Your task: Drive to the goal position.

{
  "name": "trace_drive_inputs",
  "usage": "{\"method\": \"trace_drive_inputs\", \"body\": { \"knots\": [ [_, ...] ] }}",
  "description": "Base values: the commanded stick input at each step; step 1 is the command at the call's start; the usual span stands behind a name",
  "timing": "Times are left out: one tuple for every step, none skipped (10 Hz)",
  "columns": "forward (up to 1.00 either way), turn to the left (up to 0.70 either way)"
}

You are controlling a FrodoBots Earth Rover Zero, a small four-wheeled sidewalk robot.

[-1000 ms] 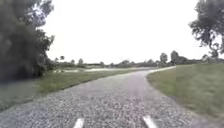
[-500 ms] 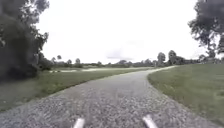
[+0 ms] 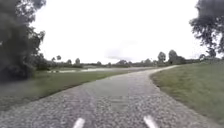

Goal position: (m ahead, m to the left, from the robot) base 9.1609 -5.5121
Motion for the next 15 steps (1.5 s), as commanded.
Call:
{"method": "trace_drive_inputs", "body": {
  "knots": [
    [0.85, -0.09],
    [0.85, -0.01],
    [0.85, -0.01],
    [0.85, -0.17],
    [0.85, -0.27],
    [0.85, -0.10],
    [0.85, -0.05],
    [0.85, 0.00],
    [0.85, 0.00],
    [0.85, 0.00],
    [0.85, 0.00],
    [0.85, 0.00],
    [0.85, -0.31],
    [0.85, -0.17],
    [0.85, -0.04]
  ]
}}
